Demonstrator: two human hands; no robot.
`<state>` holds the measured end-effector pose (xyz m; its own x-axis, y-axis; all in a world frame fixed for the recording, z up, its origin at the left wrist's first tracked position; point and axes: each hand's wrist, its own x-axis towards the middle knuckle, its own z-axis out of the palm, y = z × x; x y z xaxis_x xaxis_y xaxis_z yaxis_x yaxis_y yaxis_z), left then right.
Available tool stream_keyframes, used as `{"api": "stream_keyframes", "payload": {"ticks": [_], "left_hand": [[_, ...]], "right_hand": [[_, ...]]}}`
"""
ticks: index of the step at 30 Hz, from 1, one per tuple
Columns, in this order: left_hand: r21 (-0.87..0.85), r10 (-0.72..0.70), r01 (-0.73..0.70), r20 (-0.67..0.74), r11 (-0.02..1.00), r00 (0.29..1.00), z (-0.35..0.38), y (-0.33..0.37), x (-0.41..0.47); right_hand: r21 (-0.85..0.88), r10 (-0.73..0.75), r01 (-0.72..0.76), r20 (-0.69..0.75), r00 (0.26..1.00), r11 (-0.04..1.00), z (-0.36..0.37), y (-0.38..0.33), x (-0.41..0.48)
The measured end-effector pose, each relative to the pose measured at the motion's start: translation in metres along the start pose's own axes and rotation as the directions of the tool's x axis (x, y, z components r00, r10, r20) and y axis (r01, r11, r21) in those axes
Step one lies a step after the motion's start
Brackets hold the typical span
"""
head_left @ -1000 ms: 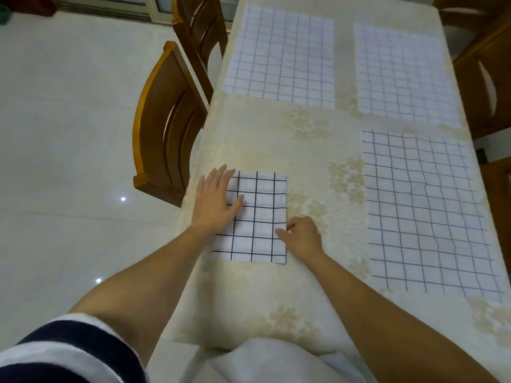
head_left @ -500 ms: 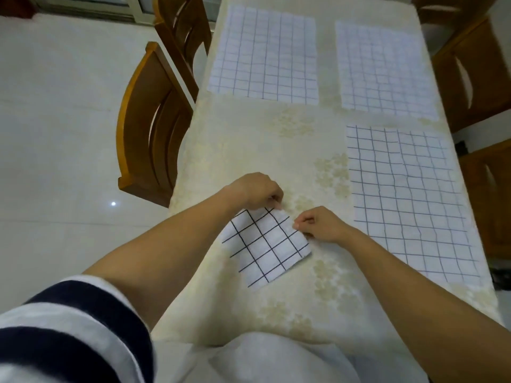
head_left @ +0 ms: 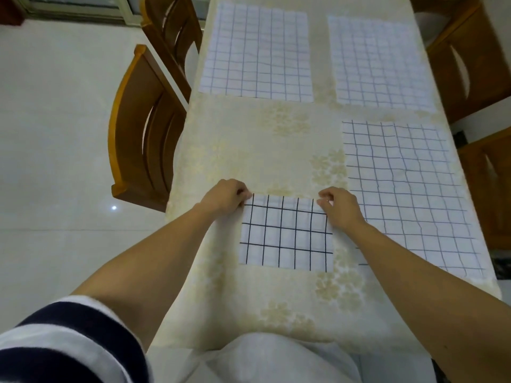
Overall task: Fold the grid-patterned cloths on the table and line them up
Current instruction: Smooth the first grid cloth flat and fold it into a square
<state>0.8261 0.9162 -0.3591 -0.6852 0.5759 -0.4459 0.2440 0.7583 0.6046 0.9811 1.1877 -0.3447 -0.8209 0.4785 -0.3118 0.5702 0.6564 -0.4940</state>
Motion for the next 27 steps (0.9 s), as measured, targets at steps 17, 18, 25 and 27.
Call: {"api": "stream_keyframes", "payload": {"ticks": [17, 18, 25, 27], "left_hand": [[0.431, 0.315, -0.211, -0.185, 0.877, 0.931, 0.105, 0.016, -0.025], [0.426, 0.292, -0.193, -0.180, 0.884, 0.939, 0.103, 0.016, -0.027], [0.475, 0.205, -0.196, 0.032, 0.858, 0.978, 0.075, 0.036, -0.024], [0.509, 0.274, -0.274, 0.076, 0.816, 0.959, 0.061, 0.046, -0.018]], "right_hand": [[-0.477, -0.199, 0.262, 0.180, 0.963, 0.839, 0.068, -0.010, -0.034], [-0.488, -0.181, 0.246, 0.177, 0.967, 0.838, 0.062, -0.005, -0.032], [-0.445, -0.154, 0.158, 0.045, 0.987, 0.881, 0.019, 0.001, 0.001], [-0.393, -0.015, 0.048, 0.086, 0.996, 0.918, 0.007, -0.009, 0.013]]}}
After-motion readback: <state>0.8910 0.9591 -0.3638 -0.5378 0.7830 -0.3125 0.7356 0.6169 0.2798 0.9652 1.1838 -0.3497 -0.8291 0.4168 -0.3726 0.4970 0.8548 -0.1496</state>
